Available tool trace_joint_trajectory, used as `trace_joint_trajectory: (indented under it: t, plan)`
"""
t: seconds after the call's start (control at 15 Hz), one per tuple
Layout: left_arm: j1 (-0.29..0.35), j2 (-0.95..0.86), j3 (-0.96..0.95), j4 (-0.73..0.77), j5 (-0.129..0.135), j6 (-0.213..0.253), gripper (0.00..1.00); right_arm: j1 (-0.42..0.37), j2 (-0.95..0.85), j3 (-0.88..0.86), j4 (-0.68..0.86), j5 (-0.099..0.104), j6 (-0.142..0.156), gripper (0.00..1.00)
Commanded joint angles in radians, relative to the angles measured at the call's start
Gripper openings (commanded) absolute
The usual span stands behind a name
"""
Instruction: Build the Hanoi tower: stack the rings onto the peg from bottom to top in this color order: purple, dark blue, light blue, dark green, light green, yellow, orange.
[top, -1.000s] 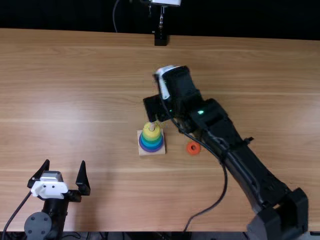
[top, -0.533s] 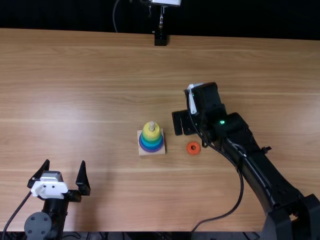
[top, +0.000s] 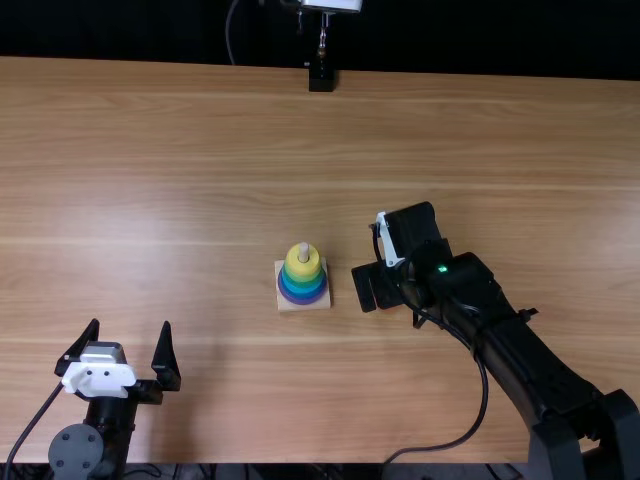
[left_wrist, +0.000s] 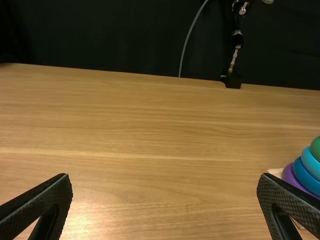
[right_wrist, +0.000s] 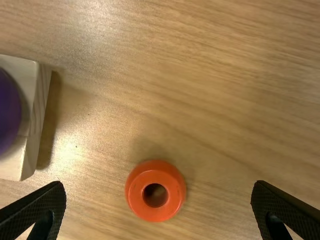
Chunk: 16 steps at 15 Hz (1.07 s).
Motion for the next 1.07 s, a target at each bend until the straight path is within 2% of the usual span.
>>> trace_joint_trajectory:
  t: [0.0,0.87,1.0]
  plan:
    - [-0.001,-0.012,-0.039,-0.004,-0.010,0.004,1.00,-0.016,-0.024,-0.018,0.002,0.002,0.001,1.00]
    - [-0.001,-0.012,-0.039,-0.004,-0.010,0.004,1.00,-0.011,0.088,-0.010,-0.009,0.002,0.004,1.00]
    - [-0.001,-0.012,-0.039,-0.004,-0.010,0.004,1.00,-0.011,0.102,-0.008,-0.011,-0.017,0.006,1.00]
